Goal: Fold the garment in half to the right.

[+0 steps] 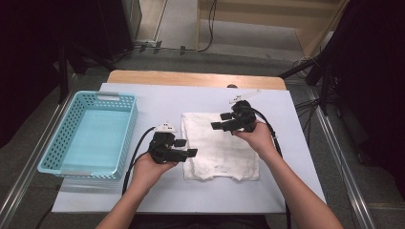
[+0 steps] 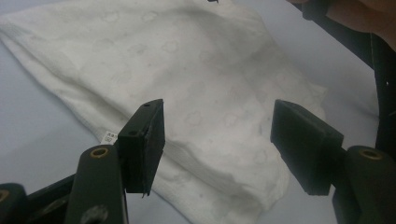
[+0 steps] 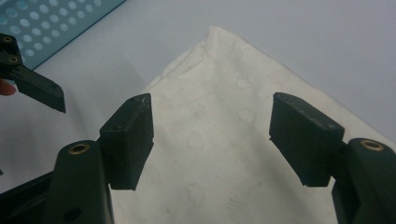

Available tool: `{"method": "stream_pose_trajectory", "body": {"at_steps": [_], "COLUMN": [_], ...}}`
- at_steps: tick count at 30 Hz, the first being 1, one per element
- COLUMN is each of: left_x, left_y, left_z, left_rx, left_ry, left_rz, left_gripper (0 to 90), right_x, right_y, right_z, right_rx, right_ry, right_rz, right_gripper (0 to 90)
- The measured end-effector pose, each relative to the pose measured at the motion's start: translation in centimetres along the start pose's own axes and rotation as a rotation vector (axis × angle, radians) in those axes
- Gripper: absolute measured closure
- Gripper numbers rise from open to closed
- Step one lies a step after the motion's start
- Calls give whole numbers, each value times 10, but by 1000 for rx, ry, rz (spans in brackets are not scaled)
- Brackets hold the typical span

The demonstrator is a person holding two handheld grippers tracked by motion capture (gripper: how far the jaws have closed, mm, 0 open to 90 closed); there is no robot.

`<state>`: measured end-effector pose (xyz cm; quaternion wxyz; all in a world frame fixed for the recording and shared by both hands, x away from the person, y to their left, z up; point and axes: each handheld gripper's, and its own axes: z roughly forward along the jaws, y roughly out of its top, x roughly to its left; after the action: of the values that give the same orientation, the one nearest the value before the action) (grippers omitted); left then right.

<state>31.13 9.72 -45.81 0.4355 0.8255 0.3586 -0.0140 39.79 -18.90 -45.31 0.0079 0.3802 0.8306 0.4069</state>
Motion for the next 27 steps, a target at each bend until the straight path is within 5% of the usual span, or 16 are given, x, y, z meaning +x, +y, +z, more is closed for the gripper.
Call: {"method": "stream_pose_trajectory", "body": {"at_steps": [27], "left_x": [-7], "left_y": [-35], "left_z": [11], "left_rx": [44], "left_ry": [115], "left_rz": [21], "left_gripper": [355], "right_x": [11], "right_y": [19], "right_z": [34], "right_rx": [9], "right_ry": [12], "right_rz": [-34], "right_gripper": [299]}}
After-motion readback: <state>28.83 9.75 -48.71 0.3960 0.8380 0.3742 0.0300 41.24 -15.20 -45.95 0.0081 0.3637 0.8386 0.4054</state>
